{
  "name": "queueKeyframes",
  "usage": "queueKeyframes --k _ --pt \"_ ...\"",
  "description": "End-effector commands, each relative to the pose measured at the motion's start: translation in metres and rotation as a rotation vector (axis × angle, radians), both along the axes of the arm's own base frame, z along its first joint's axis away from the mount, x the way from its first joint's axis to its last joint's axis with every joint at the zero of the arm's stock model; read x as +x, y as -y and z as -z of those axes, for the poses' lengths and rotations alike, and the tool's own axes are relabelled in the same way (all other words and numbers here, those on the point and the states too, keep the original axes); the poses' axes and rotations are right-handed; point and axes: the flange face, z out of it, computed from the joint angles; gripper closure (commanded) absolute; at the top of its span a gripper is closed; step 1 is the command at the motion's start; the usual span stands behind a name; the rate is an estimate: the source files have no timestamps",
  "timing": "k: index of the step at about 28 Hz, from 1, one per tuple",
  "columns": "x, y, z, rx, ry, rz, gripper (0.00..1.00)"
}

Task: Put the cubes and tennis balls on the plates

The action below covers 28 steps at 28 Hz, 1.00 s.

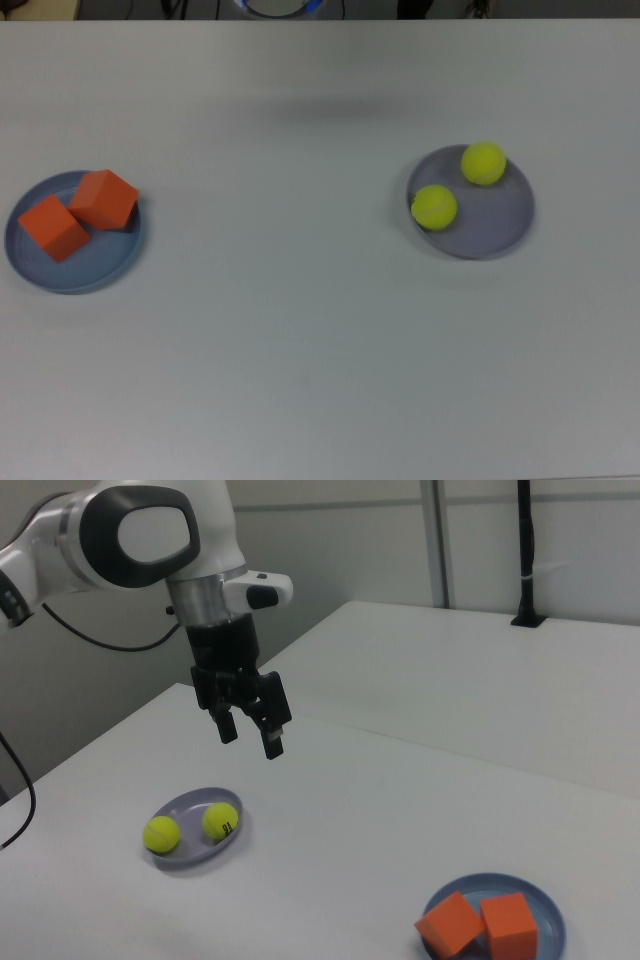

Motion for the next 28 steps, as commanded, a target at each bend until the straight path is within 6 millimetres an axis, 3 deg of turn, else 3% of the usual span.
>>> queueKeyframes --k 1,6,13,28 --pt "-0.006 0.021 -0.002 0.058 -0.012 0.031 0.00" --pt "-0.006 0.016 -0.002 0.050 -0.012 0.013 0.00" --pt "-0.006 0.033 -0.006 0.057 0.007 0.037 0.00" --pt "-0.002 0.036 -0.010 0.057 0.053 0.055 0.00"
